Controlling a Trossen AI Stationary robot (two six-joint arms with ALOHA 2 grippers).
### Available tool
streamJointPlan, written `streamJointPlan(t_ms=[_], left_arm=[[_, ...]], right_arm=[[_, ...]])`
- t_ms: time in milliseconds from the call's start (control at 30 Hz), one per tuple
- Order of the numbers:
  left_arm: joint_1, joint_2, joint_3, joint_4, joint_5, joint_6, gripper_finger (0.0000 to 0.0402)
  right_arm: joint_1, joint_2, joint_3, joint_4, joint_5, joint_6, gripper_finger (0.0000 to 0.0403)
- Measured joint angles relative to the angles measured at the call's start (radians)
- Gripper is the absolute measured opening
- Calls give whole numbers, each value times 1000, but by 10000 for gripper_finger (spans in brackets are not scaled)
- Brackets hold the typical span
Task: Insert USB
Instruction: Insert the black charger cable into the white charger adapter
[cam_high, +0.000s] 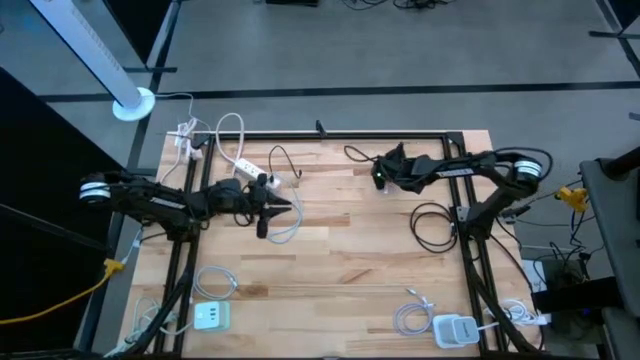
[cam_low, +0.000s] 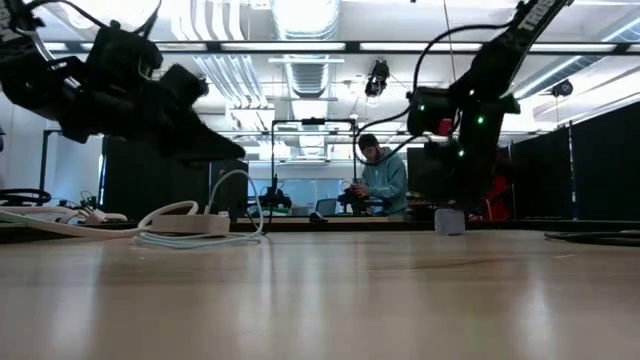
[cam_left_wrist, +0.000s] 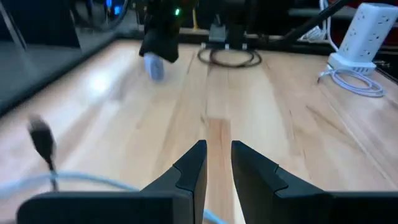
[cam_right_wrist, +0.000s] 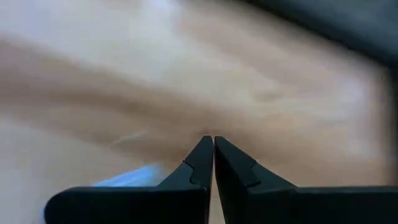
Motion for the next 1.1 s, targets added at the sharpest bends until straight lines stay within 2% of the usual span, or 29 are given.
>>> streamJointPlan(t_ms=[67, 100, 300, 400, 500, 600, 767, 833, 967, 1100], left_arm=[[-13, 46, 2, 26, -23, -60, 62], [-22, 67, 9, 24, -51, -94, 62], [-111, 194, 87, 22, -235, -138, 62], [-125, 261, 174, 16, -300, -120, 62], [-122, 332, 308, -46, -315, -85, 62], [-112, 412, 495, -253, -329, -56, 67], [-88, 580, 884, -872, -520, -70, 95], [-77, 652, 1025, -1058, -559, -93, 111], [-60, 755, 1232, -1227, -542, -102, 148], [-51, 817, 1358, -1280, -518, -169, 199]], right_arm=[[41, 16, 4, 52, -118, 1, 0], [75, 13, 7, 63, -141, 0, 0], [242, -124, 12, 8, -27, 50, 0], [273, -186, 12, -49, -5, 43, 0], [274, -225, 12, -117, 17, 32, 0], [282, -250, 12, -145, 22, -1, 0], [340, -267, 11, -176, 161, -35, 0], [355, -276, 11, -188, 179, -28, 1], [369, -282, 11, -220, 176, 0, 30], [371, -320, 11, -345, 146, 82, 101]])
